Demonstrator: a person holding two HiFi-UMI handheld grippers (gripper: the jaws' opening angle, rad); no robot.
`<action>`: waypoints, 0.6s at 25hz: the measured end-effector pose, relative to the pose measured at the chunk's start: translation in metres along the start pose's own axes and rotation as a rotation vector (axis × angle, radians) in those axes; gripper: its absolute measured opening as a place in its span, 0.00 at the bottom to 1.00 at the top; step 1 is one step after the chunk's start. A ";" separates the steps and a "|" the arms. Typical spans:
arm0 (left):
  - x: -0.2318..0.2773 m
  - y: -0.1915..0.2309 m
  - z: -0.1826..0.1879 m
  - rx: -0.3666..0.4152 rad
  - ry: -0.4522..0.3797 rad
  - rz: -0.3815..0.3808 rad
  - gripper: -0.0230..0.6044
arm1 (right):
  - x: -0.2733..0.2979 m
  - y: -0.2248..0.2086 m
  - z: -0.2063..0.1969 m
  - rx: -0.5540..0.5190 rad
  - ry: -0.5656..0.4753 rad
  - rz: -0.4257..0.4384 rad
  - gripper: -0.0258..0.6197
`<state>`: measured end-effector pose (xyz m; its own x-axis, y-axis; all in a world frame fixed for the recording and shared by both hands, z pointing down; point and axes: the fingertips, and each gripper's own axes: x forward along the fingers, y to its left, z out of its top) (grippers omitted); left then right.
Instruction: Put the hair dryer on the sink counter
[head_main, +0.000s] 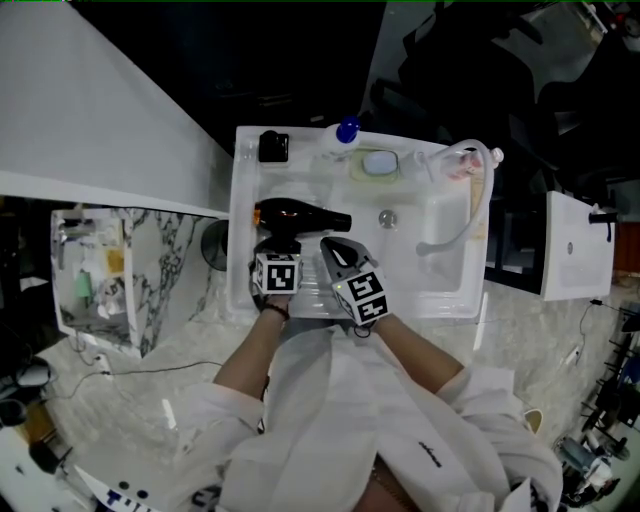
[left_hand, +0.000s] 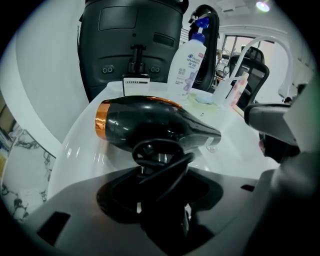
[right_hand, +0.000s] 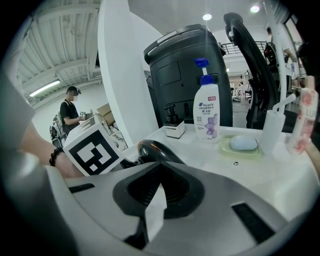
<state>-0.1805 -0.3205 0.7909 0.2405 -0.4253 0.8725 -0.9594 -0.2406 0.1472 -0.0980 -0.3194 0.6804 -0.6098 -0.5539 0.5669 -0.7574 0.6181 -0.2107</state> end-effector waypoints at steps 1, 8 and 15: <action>0.001 0.000 -0.001 0.009 0.009 0.006 0.44 | -0.001 0.000 0.000 0.002 0.000 -0.001 0.07; 0.005 -0.003 0.001 0.035 0.005 0.016 0.44 | -0.004 -0.008 -0.001 0.004 -0.007 -0.012 0.07; 0.005 -0.002 -0.001 0.043 0.027 0.026 0.44 | -0.010 -0.011 -0.003 0.002 -0.003 -0.013 0.07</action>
<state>-0.1772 -0.3210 0.7952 0.2109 -0.4080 0.8883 -0.9579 -0.2675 0.1045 -0.0828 -0.3197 0.6793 -0.6003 -0.5636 0.5675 -0.7659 0.6095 -0.2048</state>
